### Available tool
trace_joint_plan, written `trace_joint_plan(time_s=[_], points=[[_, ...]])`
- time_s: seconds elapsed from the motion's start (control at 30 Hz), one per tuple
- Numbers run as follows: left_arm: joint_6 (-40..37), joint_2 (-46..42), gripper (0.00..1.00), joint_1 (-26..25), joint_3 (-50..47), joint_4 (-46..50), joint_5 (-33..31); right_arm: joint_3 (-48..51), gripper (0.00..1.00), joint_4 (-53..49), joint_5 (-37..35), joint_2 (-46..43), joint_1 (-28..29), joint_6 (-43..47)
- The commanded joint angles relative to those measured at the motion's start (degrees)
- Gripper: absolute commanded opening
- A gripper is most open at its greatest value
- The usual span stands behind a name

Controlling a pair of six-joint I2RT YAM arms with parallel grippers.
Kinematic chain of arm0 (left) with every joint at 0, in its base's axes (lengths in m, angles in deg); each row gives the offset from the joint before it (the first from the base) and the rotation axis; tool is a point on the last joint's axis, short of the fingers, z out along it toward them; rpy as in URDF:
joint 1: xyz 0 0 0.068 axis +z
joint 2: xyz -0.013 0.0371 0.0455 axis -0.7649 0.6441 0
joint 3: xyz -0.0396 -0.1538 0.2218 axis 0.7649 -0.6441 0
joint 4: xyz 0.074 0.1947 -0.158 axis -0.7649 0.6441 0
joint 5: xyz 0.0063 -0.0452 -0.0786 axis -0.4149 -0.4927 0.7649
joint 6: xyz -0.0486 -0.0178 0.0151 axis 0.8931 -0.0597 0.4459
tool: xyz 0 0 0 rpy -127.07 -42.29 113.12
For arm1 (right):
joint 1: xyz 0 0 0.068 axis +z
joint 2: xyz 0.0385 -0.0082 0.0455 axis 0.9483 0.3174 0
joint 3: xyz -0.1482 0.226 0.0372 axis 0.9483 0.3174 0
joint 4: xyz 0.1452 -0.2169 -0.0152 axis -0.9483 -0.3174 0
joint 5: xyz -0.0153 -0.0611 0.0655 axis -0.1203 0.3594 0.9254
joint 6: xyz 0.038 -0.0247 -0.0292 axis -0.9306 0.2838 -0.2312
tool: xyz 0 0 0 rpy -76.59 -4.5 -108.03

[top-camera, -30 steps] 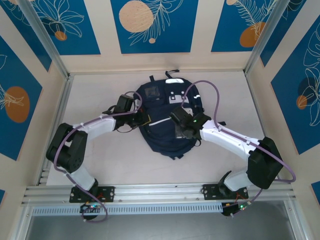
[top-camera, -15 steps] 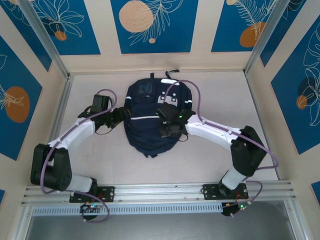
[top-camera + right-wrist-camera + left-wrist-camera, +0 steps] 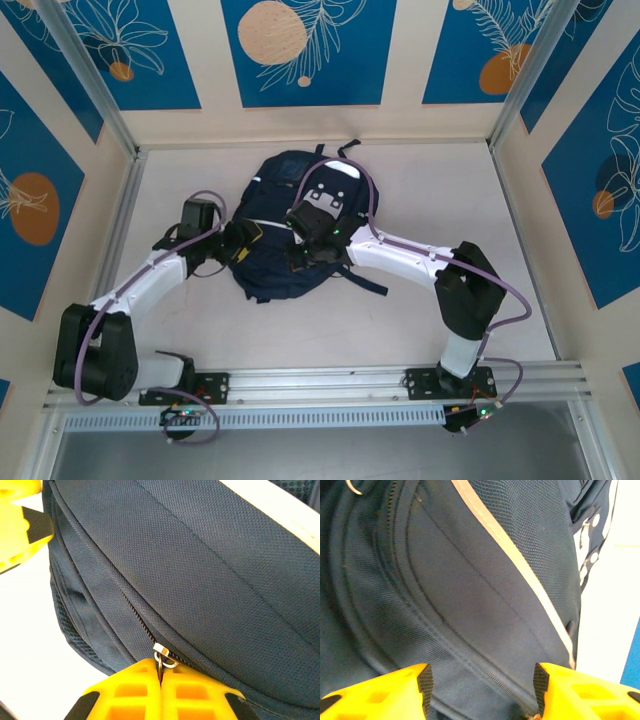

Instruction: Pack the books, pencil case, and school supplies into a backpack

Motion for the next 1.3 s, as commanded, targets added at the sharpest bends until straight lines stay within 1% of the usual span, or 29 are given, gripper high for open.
trace_joint_plan(time_s=[0.0,0.13,0.2,0.23,0.37,0.43,0.57,0.73,0.9,1.07,1.13,1.23,1.27], points=[[2.8,2.7,0.53,-1.1,1.9,-3.4,2.5,-0.9,0.00,1.7,2.5,-0.1,0.9,0.1],[4.3,5.3,0.51,-2.1,1.8,-4.5,1.6,-0.7,0.00,1.5,2.1,-0.3,0.9,-0.1],[4.5,6.0,0.45,-2.2,1.9,-4.9,1.1,-0.9,0.00,0.8,1.3,-0.5,0.9,0.1],[4.3,6.4,0.40,-2.2,2.0,-4.8,0.6,-0.8,0.00,0.2,0.7,-0.7,0.9,0.1],[1.3,7.2,0.08,-2.2,3.4,-1.9,-2.8,2.2,0.00,-1.5,-2.4,-3.2,0.9,1.9],[-0.3,7.4,0.00,-2.2,3.7,-0.5,-4.1,5.7,0.00,-1.5,-4.1,-5.8,0.3,3.0],[-2.2,7.6,0.00,-2.1,3.2,0.6,-4.4,11.9,0.00,-1.6,-5.3,-11.0,-3.0,4.8],[-3.6,7.0,0.00,-2.2,2.3,1.3,-3.9,14.0,0.00,-2.6,-6.8,-13.6,-8.4,6.0],[-5.9,6.7,0.00,-2.2,2.1,2.6,-1.1,11.4,0.00,-3.8,-10.3,-11.1,-13.6,3.8],[-9.4,6.9,0.00,-2.2,2.1,4.4,3.3,6.2,0.00,-7.4,-14.7,-7.4,-16.1,-0.8],[-10.5,6.7,0.00,-2.2,2.1,5.2,3.8,4.3,0.00,-9.7,-16.2,-6.3,-16.7,-2.8],[-11.7,6.1,0.00,-2.2,2.3,6.1,4.5,3.0,0.00,-10.9,-16.6,-5.9,-17.6,-4.1],[-12.1,5.9,0.00,-2.2,2.5,6.4,4.7,2.9,0.00,-10.7,-15.5,-6.1,-17.9,-3.7]])
